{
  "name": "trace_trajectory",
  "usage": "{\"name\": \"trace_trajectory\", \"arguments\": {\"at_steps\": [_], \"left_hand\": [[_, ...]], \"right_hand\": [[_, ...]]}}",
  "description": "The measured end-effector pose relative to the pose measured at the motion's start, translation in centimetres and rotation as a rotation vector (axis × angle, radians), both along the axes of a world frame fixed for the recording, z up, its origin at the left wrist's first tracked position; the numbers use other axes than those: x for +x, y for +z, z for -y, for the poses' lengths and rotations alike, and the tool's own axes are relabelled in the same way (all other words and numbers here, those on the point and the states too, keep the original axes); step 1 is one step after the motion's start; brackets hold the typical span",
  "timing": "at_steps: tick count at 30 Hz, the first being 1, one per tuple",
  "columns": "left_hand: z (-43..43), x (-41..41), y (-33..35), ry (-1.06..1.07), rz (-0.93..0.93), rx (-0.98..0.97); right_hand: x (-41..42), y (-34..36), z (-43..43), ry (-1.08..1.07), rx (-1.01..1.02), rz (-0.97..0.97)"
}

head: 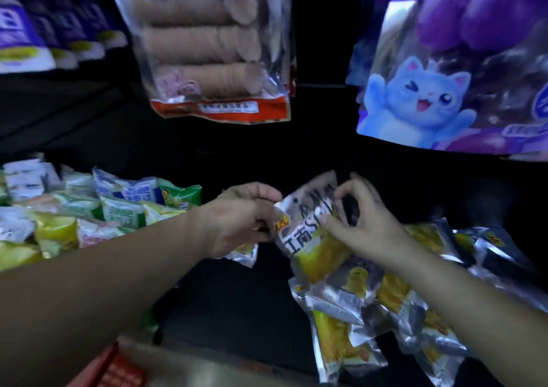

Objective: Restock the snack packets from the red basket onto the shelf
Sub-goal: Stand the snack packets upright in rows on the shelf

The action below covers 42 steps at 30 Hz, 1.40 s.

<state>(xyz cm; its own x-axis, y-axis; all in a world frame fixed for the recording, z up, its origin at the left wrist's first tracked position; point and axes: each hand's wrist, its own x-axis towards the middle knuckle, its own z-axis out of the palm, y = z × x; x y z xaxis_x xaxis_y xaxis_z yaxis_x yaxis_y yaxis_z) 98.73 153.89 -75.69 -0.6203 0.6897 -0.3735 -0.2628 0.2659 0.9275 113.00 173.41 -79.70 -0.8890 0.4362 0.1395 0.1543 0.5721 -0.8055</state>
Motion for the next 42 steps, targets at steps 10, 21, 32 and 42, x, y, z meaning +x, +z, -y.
{"name": "trace_trajectory", "arguments": {"at_steps": [10,21,32,42], "left_hand": [[10.3,-3.1,-2.8,0.337,-0.134,-0.014],[12.6,-0.6,-13.4,0.571,-0.032,-0.041],[14.0,1.6,-14.9,0.561,-0.124,0.011],[12.9,2.0,-15.0,0.611,-0.259,-0.020]], "right_hand": [[-6.3,-2.8,9.3,0.218,-0.295,0.107],[-10.4,-5.9,11.2,0.063,-0.412,0.133],[-8.7,-6.9,11.9,0.134,-0.616,0.240],[-7.7,-7.2,11.7,0.164,-0.545,0.298]]}}
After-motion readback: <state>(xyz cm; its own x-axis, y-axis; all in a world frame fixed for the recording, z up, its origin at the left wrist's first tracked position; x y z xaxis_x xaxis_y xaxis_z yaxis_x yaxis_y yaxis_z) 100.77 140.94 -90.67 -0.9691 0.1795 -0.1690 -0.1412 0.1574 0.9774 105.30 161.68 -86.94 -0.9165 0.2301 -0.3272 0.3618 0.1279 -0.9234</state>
